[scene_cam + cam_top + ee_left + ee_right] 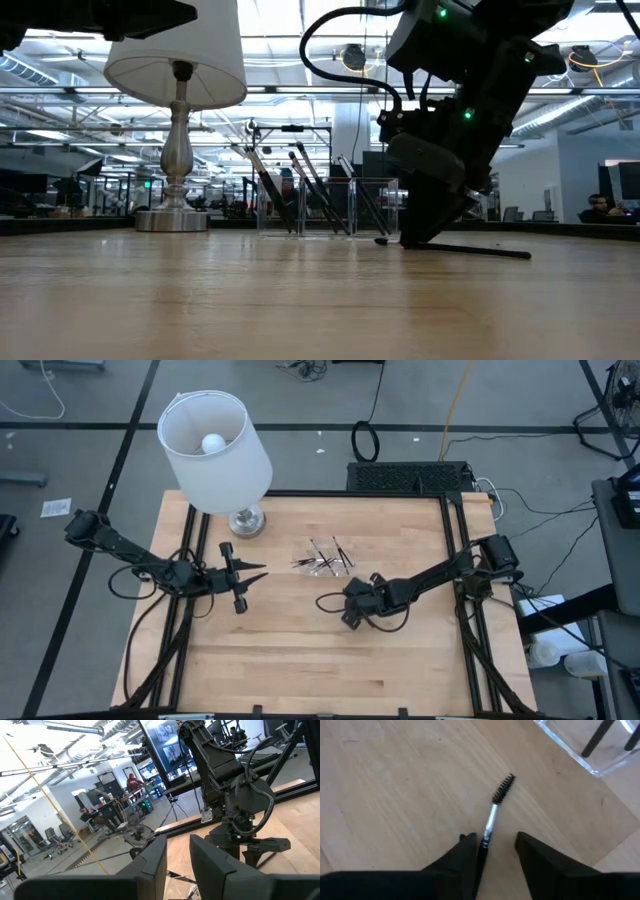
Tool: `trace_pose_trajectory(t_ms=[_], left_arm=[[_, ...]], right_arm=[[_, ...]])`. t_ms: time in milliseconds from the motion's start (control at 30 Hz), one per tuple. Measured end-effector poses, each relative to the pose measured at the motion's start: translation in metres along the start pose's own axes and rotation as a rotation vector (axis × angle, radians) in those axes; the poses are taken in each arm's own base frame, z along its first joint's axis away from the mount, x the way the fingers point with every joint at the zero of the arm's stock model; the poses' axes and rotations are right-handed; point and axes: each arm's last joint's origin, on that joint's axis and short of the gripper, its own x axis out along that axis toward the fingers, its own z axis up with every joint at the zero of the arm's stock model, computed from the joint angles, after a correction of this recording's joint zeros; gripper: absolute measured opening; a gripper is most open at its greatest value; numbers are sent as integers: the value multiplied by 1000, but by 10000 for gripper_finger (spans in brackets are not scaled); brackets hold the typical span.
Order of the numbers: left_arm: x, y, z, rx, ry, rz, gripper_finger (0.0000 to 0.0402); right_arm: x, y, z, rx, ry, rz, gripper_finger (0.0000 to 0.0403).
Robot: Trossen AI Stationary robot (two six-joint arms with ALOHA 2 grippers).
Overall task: Put items in baskets/containers
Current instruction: Put the brow brush into the transparent organizer
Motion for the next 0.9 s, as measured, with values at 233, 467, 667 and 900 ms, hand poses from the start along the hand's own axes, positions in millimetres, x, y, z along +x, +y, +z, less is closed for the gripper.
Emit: trace_pose_trajectory(t_ms=[233,467,667,900], left_arm=[[0,0,0,0,0,0,93],[0,0,0,0,1,-1,93],[0,-1,-1,8,11,-6,93],[0,-2,-3,21,28,-16,93]], right_arm=[[1,0,1,-27,-14,-1,33],[-5,0,4,-36,-40,17,11],[-21,14,18,-120,-194,148,3],[-56,39,32,-298,-483,309,2]])
